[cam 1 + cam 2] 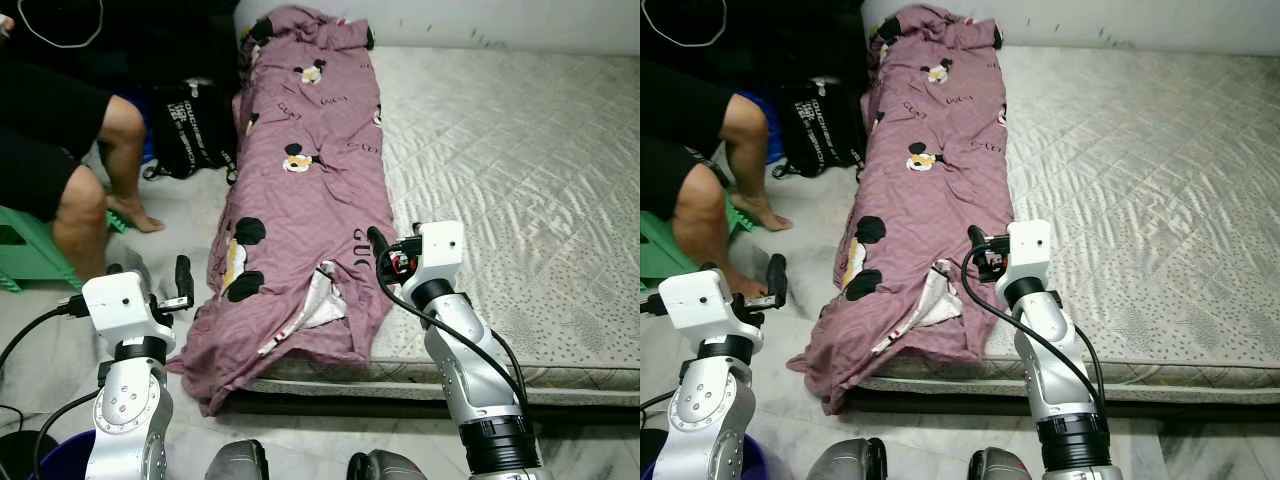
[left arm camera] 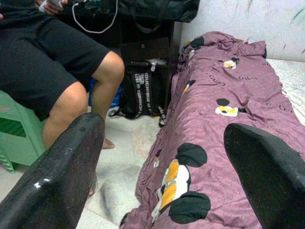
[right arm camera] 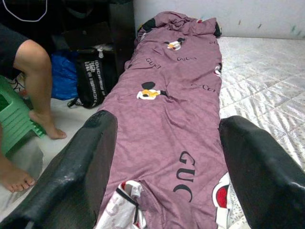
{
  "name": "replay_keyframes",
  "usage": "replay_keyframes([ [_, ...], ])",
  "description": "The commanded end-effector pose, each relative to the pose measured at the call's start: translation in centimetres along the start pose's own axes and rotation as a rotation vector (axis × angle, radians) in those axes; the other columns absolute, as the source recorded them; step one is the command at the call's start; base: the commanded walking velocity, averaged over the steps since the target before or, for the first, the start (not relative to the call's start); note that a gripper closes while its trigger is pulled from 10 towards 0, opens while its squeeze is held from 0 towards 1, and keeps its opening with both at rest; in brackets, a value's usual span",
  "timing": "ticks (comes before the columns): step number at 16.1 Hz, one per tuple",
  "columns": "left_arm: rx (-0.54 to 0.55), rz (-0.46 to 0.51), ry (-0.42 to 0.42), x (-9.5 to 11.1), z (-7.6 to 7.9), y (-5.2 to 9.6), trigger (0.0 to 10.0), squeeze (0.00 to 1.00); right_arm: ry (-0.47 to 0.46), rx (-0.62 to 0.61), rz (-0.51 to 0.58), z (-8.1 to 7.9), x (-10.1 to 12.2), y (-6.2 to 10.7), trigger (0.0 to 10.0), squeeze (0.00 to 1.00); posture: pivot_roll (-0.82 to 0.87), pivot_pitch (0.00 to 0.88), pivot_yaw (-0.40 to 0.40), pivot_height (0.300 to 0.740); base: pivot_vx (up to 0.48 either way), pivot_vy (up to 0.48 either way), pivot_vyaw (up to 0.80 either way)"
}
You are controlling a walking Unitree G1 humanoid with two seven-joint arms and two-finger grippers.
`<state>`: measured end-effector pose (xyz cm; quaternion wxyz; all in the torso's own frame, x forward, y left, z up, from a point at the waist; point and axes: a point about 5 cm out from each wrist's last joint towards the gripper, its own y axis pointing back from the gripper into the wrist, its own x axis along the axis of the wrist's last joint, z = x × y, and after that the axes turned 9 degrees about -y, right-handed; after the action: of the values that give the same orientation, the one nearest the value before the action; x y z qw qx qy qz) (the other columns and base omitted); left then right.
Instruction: Clean up the room
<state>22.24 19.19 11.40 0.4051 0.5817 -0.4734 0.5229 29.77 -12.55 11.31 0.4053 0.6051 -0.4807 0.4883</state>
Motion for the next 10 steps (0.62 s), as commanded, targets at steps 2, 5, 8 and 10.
replay_keyframes([
  [2, -0.001, -0.007, -0.004, 0.26, -0.12, 0.15, 10.0, 0.00, -0.001, -0.003, 0.015, -0.06, 0.47, 0.39, 10.0, 0.00, 0.06, 0.134, -0.002, 0.740, 0.000, 0.000, 0.00],
  [5, -0.021, -0.017, 0.003, 0.18, 0.07, 0.32, 10.0, 0.00, 0.001, -0.012, 0.024, -0.03, 0.63, 0.71, 10.0, 0.00, 0.06, 0.147, 0.003, 0.736, 0.000, 0.000, 0.00],
  [8, -0.027, -0.023, 0.006, 0.13, 0.16, 0.36, 10.0, 0.00, -0.001, -0.012, 0.022, -0.02, 0.60, 0.77, 10.0, 0.00, 0.06, 0.144, 0.003, 0.711, 0.000, 0.000, 0.00],
  [10, -0.030, -0.026, 0.007, 0.15, 0.27, 0.31, 10.0, 0.00, -0.004, -0.011, 0.016, 0.03, 0.61, 0.75, 10.0, 0.00, 0.06, 0.146, -0.001, 0.686, 0.000, 0.000, 0.00],
])
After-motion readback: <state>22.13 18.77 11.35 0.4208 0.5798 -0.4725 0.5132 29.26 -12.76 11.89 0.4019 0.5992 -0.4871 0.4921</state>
